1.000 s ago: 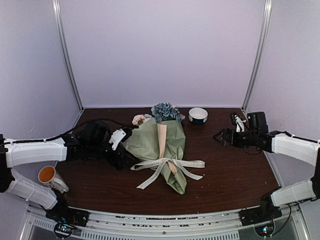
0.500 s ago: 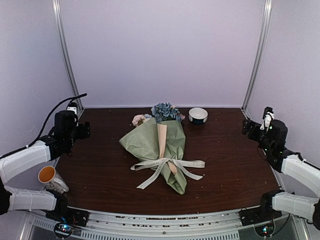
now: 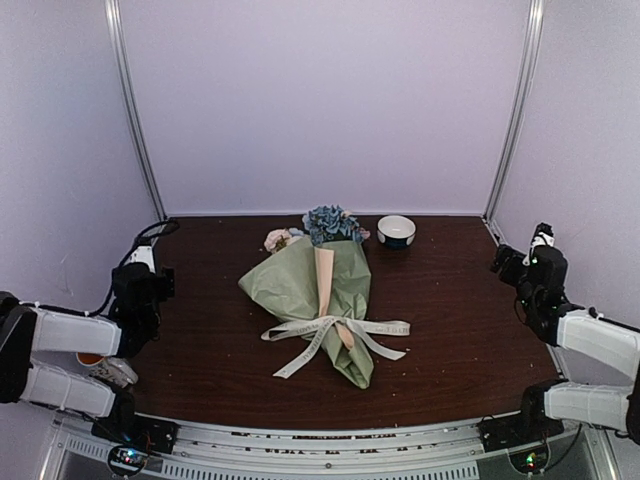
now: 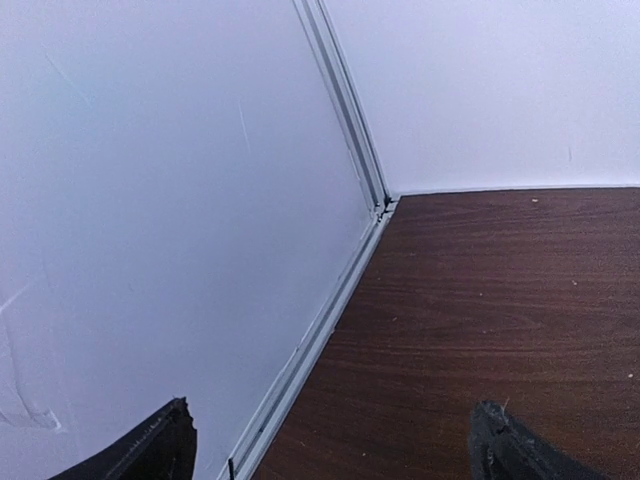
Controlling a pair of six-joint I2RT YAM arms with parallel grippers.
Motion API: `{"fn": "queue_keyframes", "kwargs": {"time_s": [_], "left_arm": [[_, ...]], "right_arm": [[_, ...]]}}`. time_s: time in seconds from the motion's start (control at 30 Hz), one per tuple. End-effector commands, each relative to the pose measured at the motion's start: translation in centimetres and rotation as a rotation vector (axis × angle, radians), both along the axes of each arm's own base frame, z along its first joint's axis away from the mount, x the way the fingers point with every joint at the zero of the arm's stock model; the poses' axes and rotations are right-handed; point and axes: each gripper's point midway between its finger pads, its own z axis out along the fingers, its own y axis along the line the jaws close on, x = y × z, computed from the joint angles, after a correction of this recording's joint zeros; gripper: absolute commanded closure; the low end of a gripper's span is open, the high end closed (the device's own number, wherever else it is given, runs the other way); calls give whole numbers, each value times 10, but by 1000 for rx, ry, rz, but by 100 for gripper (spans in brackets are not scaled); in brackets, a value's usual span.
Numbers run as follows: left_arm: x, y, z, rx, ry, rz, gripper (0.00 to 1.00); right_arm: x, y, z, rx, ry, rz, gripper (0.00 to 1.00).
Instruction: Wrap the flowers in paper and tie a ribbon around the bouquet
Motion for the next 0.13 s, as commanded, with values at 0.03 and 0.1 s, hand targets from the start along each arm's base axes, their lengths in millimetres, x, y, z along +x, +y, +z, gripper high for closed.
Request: {"fn": "queue_keyframes", "kwargs": {"time_s": [0.03,0.1], "left_arm": [[-7,12,24,-30,-188,37,2],[-4,11,23,-26,-177,30,2]], "right_arm": [[2,-14,8,-33,6,-80,0],[0,-16,8,-31,2,-93,0]]}}
